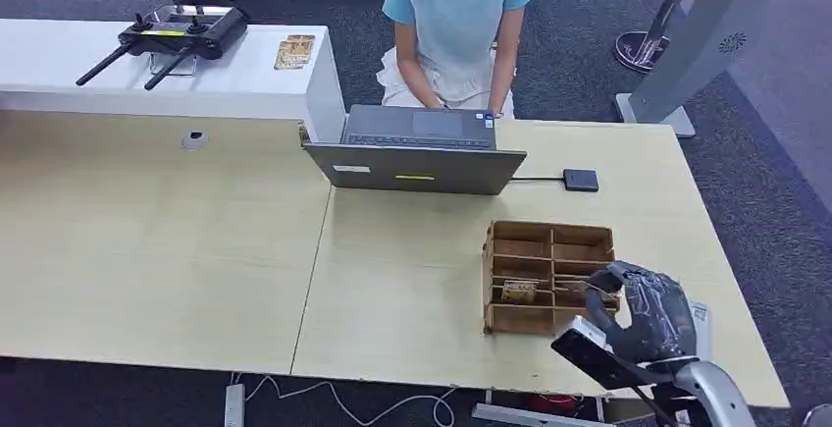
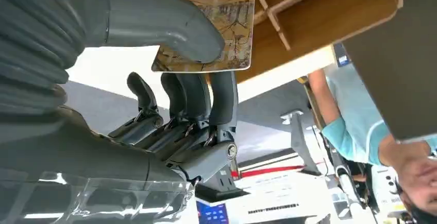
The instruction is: Pass the card to the sensor for recognition and then transmit it.
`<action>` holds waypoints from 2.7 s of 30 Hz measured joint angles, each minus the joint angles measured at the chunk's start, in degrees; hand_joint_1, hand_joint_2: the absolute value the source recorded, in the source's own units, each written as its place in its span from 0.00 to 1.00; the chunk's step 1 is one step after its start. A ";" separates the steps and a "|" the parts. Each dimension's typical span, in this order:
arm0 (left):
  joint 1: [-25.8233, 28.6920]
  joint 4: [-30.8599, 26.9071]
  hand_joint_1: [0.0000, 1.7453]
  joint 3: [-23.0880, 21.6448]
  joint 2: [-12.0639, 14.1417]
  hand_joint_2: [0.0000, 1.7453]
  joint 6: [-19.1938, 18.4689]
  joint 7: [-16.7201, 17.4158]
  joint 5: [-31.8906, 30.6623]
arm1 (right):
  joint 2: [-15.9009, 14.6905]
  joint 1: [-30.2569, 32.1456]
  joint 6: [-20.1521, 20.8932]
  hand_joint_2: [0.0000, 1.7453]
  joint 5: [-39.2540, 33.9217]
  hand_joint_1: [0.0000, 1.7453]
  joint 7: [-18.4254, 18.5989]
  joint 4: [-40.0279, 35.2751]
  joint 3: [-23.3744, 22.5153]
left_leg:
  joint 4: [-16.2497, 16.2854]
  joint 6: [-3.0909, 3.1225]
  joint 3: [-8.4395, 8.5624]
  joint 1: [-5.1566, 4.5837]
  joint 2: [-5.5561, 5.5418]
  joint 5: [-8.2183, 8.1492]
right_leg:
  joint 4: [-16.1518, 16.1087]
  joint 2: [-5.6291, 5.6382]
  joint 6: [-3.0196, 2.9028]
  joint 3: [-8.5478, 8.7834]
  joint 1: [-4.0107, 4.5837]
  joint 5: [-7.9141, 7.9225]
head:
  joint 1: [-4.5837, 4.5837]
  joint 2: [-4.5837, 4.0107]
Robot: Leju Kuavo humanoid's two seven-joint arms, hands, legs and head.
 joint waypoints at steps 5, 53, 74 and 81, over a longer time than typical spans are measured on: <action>-0.02 0.00 0.00 0.02 0.07 0.00 -0.11 -0.11 0.00 | -1.70 -1.38 0.98 1.00 -1.61 0.83 -1.22 -1.55 -1.27 | 0.00 0.00 0.00 0.00 0.01 0.00 | 0.00 0.01 0.00 0.01 0.00 0.01 | 0.00 -0.02; -0.86 0.02 0.00 -0.22 0.83 0.00 -2.80 -1.81 -3.74 | 4.50 -73.52 12.53 1.00 -12.04 1.00 0.59 54.68 23.34 | 0.04 -0.10 0.03 0.01 -0.08 0.20 | 0.11 -0.01 -0.01 0.05 0.02 0.14 | 0.02 -0.02; -0.85 0.00 0.00 -0.46 0.83 0.00 -2.67 -1.92 -3.24 | 8.85 -76.99 7.85 1.00 -9.61 0.98 0.70 70.14 21.25 | 0.04 -0.10 0.03 0.01 -0.08 0.20 | 0.11 0.00 -0.01 0.04 0.02 0.14 | 0.00 -0.02; -0.85 0.00 0.00 -0.46 0.83 0.00 -2.49 -1.86 -3.15 | 9.31 -77.15 7.52 1.00 -9.00 0.00 0.99 71.45 20.37 | 0.04 -0.10 0.03 0.02 -0.08 0.20 | 0.11 0.00 -0.01 0.04 0.02 0.14 | 0.00 0.00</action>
